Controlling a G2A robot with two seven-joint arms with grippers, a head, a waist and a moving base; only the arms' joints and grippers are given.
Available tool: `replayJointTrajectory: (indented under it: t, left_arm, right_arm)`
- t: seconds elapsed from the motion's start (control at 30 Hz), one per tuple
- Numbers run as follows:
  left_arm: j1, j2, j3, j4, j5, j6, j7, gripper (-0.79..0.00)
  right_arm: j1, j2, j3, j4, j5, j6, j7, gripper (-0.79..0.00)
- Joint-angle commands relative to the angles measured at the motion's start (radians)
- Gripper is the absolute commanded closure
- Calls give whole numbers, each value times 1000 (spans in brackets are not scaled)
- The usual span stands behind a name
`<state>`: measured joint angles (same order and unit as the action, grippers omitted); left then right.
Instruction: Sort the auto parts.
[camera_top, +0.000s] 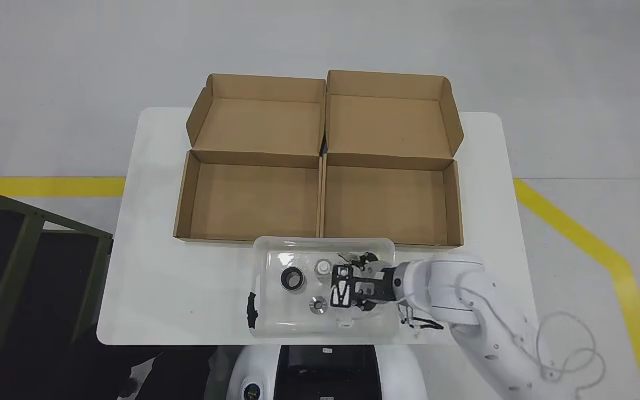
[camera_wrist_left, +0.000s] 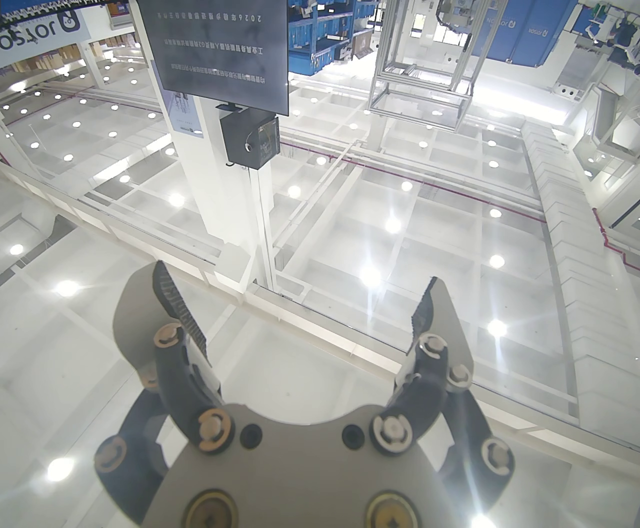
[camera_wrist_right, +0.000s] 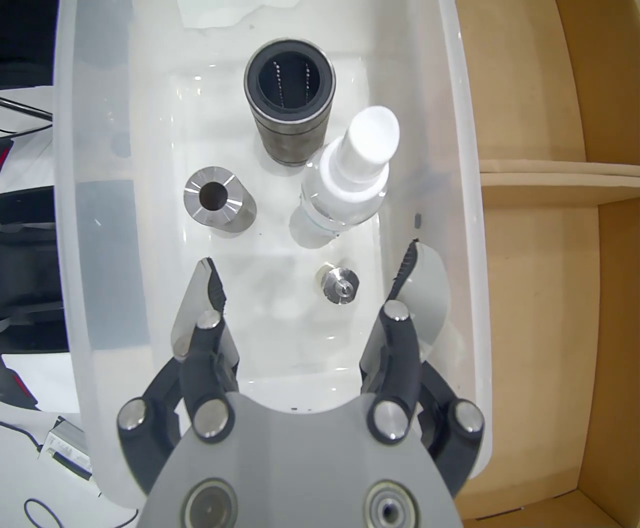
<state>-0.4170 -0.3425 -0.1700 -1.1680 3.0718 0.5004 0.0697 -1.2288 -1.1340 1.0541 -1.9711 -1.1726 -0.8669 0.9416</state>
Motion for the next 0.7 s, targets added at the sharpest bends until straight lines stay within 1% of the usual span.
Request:
replayJointTrajectory:
  t: [0.0,0.1,0.17,0.3,0.4,0.43,0.47,0.5,0.57,0.67]
  left_arm:
    - [0,0,0,0,0,0,0,-785]
    - [0,0,0,0,0,0,0,-785]
    - [0,0,0,0,0,0,0,-785]
    - [0,0,0,0,0,0,0,-785]
    - [0,0,0,0,0,0,0,-785]
    - [0,0,0,0,0,0,0,-785]
    - [0,0,0,0,0,0,0,-785]
    - [0,0,0,0,0,0,0,-785]
    - [0,0,0,0,0,0,0,-785]
    - [0,0,0,0,0,0,0,-785]
  right_arm:
    - [8,1,-3,11,4,7,5,-699]
    - [18,3,-12,32,11,16,7,-723]
    - [24,4,-16,50,15,21,3,-727]
    - [42,5,-31,81,19,27,7,-690]
    - [53,6,-38,103,25,33,4,-610]
    - [56,6,-41,110,27,35,4,-520]
    - [60,7,-44,118,29,34,4,-496]
    - [63,7,-46,126,33,35,2,-505]
    - [71,8,-52,140,37,35,-1,-474]
    - [79,9,-55,157,44,39,-14,-465]
